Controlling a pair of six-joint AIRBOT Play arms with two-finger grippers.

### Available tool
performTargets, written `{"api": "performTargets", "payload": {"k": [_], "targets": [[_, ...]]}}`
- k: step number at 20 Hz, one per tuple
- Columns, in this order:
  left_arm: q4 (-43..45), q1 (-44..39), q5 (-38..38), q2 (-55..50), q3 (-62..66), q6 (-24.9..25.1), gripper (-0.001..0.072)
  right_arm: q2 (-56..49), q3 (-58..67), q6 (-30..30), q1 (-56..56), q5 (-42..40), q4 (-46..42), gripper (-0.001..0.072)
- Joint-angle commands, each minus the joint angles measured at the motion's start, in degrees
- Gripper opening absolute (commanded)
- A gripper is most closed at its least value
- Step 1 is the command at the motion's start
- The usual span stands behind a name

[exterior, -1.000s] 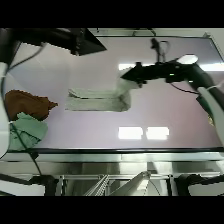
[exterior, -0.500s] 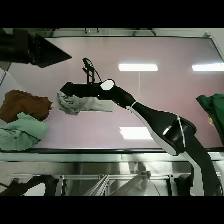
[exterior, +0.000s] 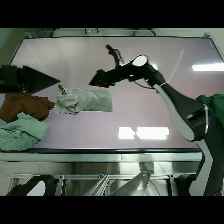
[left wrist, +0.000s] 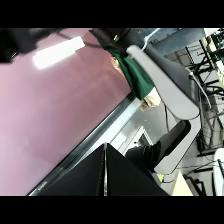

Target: Fold the shirts.

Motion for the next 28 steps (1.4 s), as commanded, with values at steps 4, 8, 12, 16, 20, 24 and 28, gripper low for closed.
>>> {"api": "performTargets", "payload": {"k": [4, 8, 12, 16, 20, 24, 28], "targets": [[0.02, 5.70, 2.03, 14.47, -13.86, 0.87, 0.0011, 1.49, -2.49, 15.34, -9.99, 13.68, -27.50, 0.0533], [-0.02, 9.44, 3.23, 18.51, -17.27, -0.07, 0.0012, -0.76, -5.60, 16.37, -7.91, 5.53, -23.82, 0.0704], [-0.11, 9.66, 2.93, 18.03, -17.18, -0.13, 0.0012, -4.85, -5.60, 15.69, -3.54, 2.08, -18.36, 0.0704], [-0.11, 9.64, 1.55, 14.86, -15.04, -0.09, 0.0012, -7.80, -5.60, 13.73, 1.53, -4.17, -10.34, 0.0703], [0.04, 8.04, 1.31, 12.13, -14.12, 0.00, 0.0012, -9.70, -5.60, 10.32, 4.72, -8.90, 0.20, 0.0702], [0.02, 3.43, 1.31, 9.57, -14.12, 0.50, 0.0013, -9.81, -5.60, 10.08, 5.35, -9.27, 9.09, 0.0686], [0.00, -0.63, 0.96, 7.61, -14.12, 0.50, 0.0012, -9.81, -5.60, 10.03, 5.29, -8.35, 13.73, 0.0016]]}}
